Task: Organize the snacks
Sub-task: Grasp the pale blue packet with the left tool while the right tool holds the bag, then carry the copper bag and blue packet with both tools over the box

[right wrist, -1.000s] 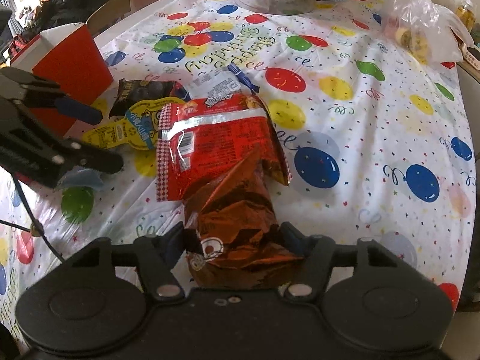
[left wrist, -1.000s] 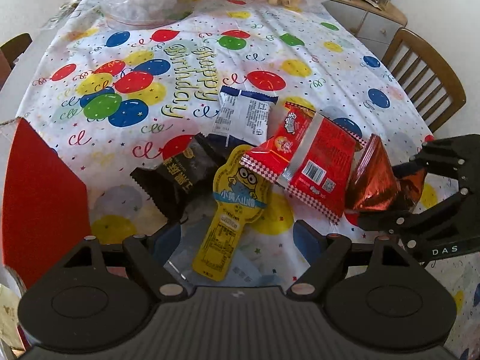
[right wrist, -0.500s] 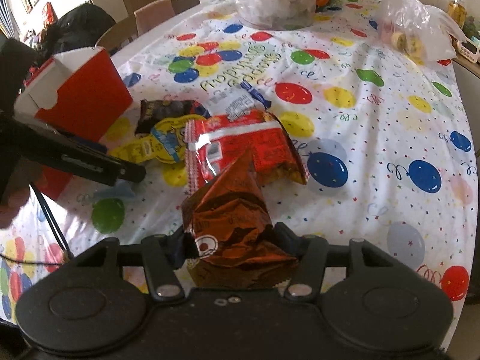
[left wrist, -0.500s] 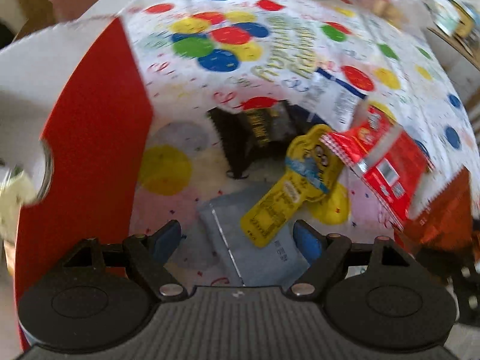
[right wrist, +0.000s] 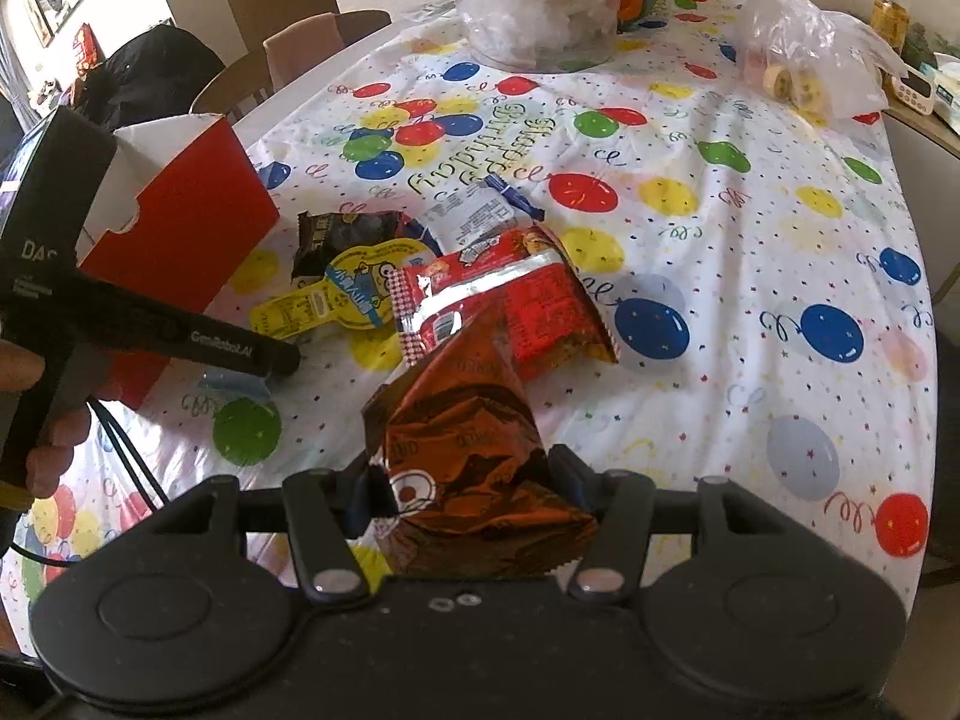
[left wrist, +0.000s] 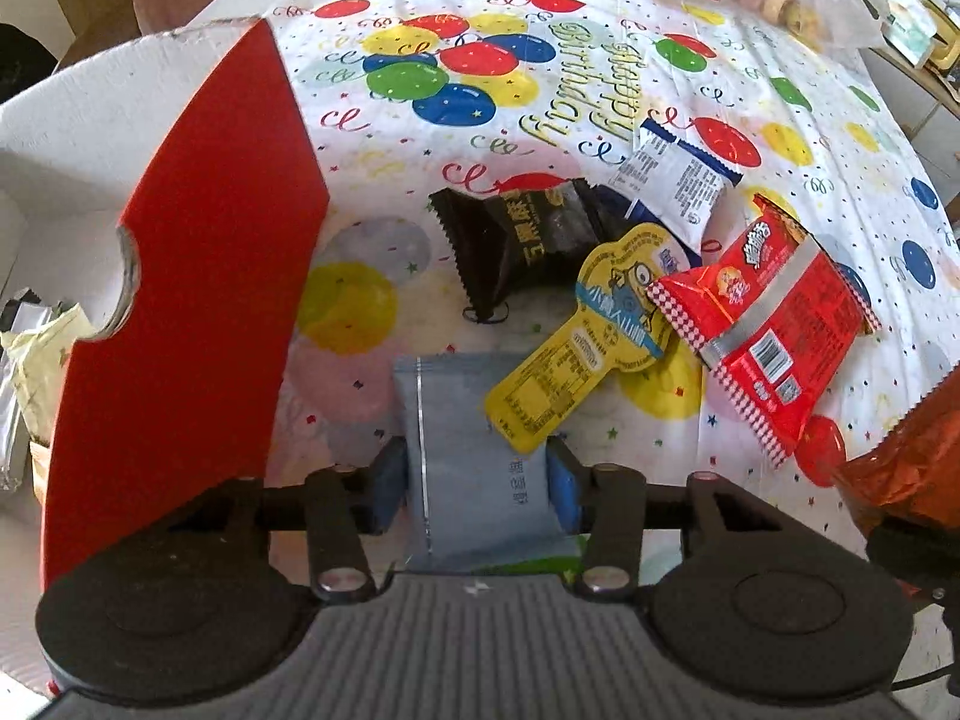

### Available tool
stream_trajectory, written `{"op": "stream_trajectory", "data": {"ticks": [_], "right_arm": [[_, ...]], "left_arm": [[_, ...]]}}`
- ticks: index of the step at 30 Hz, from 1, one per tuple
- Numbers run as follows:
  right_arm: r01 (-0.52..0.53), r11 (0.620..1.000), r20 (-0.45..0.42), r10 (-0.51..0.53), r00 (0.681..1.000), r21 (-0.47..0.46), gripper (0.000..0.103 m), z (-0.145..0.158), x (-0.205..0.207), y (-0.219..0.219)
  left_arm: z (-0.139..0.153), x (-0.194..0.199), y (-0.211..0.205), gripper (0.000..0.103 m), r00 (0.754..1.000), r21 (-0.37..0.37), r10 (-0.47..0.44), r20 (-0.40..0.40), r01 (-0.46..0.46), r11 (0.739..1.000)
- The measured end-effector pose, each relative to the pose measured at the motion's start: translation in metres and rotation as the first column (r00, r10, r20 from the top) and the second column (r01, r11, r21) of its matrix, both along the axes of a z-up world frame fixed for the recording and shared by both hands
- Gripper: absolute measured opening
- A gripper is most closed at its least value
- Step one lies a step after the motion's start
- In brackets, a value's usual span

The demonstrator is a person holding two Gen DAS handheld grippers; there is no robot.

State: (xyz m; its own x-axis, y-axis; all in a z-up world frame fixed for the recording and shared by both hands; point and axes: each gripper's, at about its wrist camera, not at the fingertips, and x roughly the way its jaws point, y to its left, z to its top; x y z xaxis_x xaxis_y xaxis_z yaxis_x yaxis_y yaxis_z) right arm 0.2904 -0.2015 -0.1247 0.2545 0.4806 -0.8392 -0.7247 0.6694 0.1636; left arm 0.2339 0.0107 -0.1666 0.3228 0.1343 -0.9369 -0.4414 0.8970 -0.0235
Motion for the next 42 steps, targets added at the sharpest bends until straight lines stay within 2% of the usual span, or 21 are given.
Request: {"op": "stream_trajectory", "data": {"ticks": [10, 18, 29, 35, 42], "right_arm": [[0.053, 0.998, -0.026, -0.052, 0.998, 0.04, 0.056, 0.017, -0.027, -0.013], [0.117, 0.992, -0.035, -0.115, 0.993, 0.053, 0.056, 0.031, -0.056, -0.018], [0.151, 0.985, -0.007, -0.151, 0.988, 0.081, 0.056, 0.059, -0.087, 0.003], [0.148, 0.983, 0.036, -0.152, 0.988, 0.108, 0.055, 0.079, -0.099, 0.028], [0.131, 0.982, 0.085, -0.144, 0.986, 0.135, 0.055, 0.102, -0.11, 0.067]], "left_arm": [[0.019, -0.035, -0.004, 0.047, 0.999, -0.088, -0.036, 0.034, 0.039, 0.995], [0.048, -0.068, -0.006, 0.047, 0.989, -0.099, -0.098, 0.108, 0.109, 0.989], [0.093, -0.102, 0.014, 0.047, 0.969, -0.066, -0.141, 0.204, 0.157, 0.985], [0.12, -0.114, 0.034, 0.047, 0.95, -0.046, -0.16, 0.267, 0.179, 0.983], [0.139, -0.126, 0.072, 0.047, 0.94, -0.006, -0.15, 0.308, 0.159, 0.987]]}}
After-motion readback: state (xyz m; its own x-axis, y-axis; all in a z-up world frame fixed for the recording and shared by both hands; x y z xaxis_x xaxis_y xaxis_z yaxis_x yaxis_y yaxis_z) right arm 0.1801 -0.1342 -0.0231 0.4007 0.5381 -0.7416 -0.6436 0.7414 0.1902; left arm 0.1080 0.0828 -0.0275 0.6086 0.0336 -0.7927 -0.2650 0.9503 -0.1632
